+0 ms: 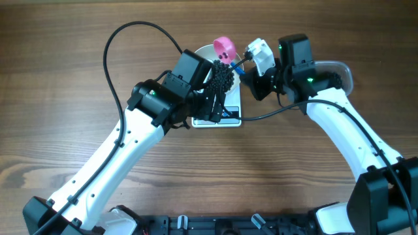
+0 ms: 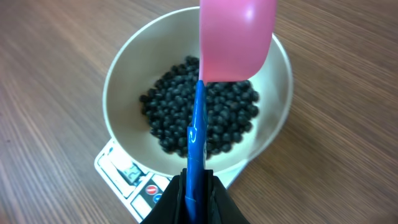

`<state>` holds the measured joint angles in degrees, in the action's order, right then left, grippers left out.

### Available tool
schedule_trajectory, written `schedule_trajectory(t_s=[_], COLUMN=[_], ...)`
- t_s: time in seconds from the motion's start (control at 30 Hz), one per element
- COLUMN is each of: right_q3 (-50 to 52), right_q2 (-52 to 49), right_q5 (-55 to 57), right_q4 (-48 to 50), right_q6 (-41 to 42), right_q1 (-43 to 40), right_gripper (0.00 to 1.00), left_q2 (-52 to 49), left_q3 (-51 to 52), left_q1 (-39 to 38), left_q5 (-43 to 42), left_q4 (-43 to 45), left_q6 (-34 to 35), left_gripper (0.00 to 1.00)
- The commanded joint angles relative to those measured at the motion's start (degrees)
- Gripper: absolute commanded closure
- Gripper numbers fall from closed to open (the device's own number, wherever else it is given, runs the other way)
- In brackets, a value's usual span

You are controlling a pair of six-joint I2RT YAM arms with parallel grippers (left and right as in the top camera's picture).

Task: Scoop item into bowl and weigh 150g on scale
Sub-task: 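Tilt scoop and shake beans gradually into white bowl with right gripper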

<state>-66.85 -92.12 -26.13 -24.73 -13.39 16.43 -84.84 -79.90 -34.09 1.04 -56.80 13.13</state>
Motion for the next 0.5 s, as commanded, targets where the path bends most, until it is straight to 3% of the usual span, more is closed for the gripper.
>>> schedule_trajectory(t_s=[0.0, 0.13, 0.3, 0.47], right_q3=[-0.3, -0.4, -0.4, -0.4], right_q2=[1.6, 1.6, 2.0, 2.0], right_q5=[-2.7, 10.9, 6.5, 11.6], right_q4=[0.2, 0.4, 1.2, 1.6], right_q6=[-2.8, -4.5, -5.2, -9.8], right_q1=[0.6, 0.9, 3.7, 5.7], right_gripper=[0.96, 0.96, 0.96, 0.96], left_q2=[0.8, 0.8, 0.8, 0.8], left_q3=[-0.9, -0.9, -0.9, -0.9], left_q1=[-0.2, -0.2, -0.2, -0.2], left_q5=[0.5, 0.5, 0.5, 0.5], left_q4=[0.0, 0.0, 0.0, 0.0], left_q6=[-0.7, -0.7, -0.7, -0.7], left_gripper=[0.00, 0.00, 0.00, 0.00])
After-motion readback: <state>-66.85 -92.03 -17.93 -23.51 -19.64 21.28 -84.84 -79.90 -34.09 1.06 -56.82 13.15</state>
